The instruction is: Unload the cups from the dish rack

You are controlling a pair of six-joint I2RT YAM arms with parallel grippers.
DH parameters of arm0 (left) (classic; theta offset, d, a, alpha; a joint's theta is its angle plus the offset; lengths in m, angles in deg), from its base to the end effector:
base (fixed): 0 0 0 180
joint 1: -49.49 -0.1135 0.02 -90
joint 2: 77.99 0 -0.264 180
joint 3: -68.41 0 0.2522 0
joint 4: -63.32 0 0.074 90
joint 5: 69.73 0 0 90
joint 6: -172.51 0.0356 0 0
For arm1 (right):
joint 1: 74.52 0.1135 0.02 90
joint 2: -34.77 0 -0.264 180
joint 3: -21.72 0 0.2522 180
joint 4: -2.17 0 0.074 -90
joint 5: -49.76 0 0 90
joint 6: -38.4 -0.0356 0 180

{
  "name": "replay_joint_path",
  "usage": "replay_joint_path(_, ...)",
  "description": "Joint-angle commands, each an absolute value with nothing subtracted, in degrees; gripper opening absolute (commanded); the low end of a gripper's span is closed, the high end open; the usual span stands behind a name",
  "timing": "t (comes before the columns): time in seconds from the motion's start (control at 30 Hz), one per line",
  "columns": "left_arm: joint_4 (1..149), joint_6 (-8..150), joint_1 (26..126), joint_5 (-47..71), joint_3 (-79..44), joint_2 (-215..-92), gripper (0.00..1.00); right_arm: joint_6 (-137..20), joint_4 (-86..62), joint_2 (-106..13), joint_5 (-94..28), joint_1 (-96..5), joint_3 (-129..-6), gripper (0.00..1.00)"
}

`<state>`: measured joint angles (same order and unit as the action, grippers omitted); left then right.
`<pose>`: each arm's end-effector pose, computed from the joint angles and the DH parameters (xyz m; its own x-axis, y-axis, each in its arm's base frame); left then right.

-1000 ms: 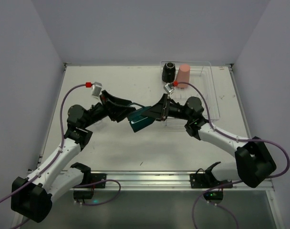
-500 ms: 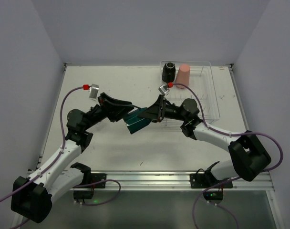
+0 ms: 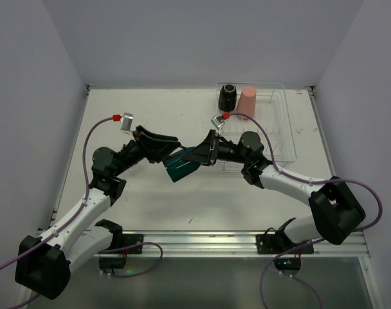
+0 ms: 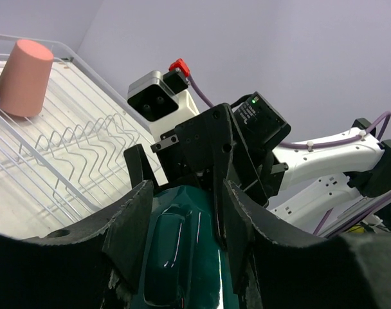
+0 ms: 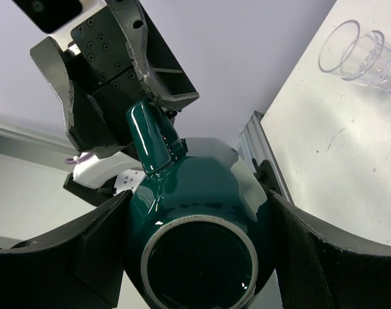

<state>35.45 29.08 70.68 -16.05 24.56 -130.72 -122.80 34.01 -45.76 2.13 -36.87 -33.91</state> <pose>0.1848 -0.0943 0.3181 -0.4725 -0.5108 -0.7182 0.7283 0.2325 -0.6446 0.2267 0.2052 0.2798 -0.8978 0.1907 -0.3970 -0.4067 -0.0130 0.9135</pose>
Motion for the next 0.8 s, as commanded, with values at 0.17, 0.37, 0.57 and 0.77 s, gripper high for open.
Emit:
replay_joint_path(0.17, 34.54, 29.77, 71.29, -14.98, 25.56, -130.73, 0.52, -121.03, 35.87, -41.52, -1.74, -36.37, -38.45, 0.00)
replay_joint_path(0.37, 34.80, 30.48, 71.38, -15.06, 25.64, -130.82, 0.51, -121.03, 35.08, -40.03, -2.89, -36.28, -38.27, 0.00)
replay_joint_path(0.57, 34.10, 30.13, 71.47, -15.24, 25.03, -130.99, 0.48, -121.38, 34.72, -41.34, -2.54, -36.28, -39.42, 0.00)
replay_joint_path(0.77, 34.01, 29.86, 71.64, -15.15, 24.24, -130.99, 0.48, -121.82, 35.95, -43.27, -2.36, -36.02, -39.77, 0.00)
